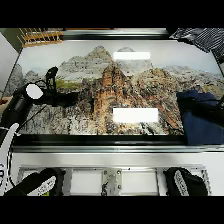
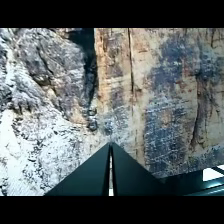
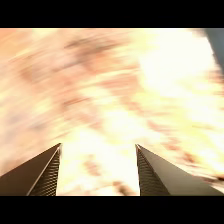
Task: Fold the clothes and pants, and hang the long-sleeved shirts on hangers.
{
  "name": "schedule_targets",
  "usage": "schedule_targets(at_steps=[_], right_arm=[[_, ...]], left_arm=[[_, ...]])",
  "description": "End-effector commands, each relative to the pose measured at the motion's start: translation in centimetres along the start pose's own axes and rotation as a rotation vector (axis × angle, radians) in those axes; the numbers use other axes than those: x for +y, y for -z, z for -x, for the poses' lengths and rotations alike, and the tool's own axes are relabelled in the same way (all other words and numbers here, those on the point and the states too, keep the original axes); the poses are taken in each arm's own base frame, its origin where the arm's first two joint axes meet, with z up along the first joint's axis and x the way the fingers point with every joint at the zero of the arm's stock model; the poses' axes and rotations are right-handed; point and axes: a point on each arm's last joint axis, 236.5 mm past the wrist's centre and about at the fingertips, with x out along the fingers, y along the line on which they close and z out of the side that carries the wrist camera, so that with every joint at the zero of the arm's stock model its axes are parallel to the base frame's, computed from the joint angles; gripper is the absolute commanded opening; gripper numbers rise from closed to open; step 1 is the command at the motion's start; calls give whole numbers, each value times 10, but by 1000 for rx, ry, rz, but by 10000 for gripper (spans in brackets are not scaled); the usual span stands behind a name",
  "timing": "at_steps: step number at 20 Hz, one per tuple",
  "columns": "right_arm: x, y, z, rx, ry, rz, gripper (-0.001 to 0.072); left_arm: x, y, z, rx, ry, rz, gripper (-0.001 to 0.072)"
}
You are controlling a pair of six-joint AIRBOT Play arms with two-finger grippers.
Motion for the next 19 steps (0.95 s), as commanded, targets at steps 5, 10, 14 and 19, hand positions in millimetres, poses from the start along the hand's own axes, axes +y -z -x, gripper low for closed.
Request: schedule_targets(at_steps=[5, 10, 14, 19], right_arm=[[120, 68, -15, 205, -328, 222, 486], [124, 76, -16, 238, -342, 226, 21], [124, 77, -16, 238, -342, 226, 22], [124, 77, -16, 238, -342, 226, 21]], left_arm=[[0, 0, 0, 2, 0, -1, 11], [0, 1, 0, 2, 0, -1, 11], [0, 0, 0, 2, 0, -1, 11], [0, 0, 0, 2, 0, -1, 11]])
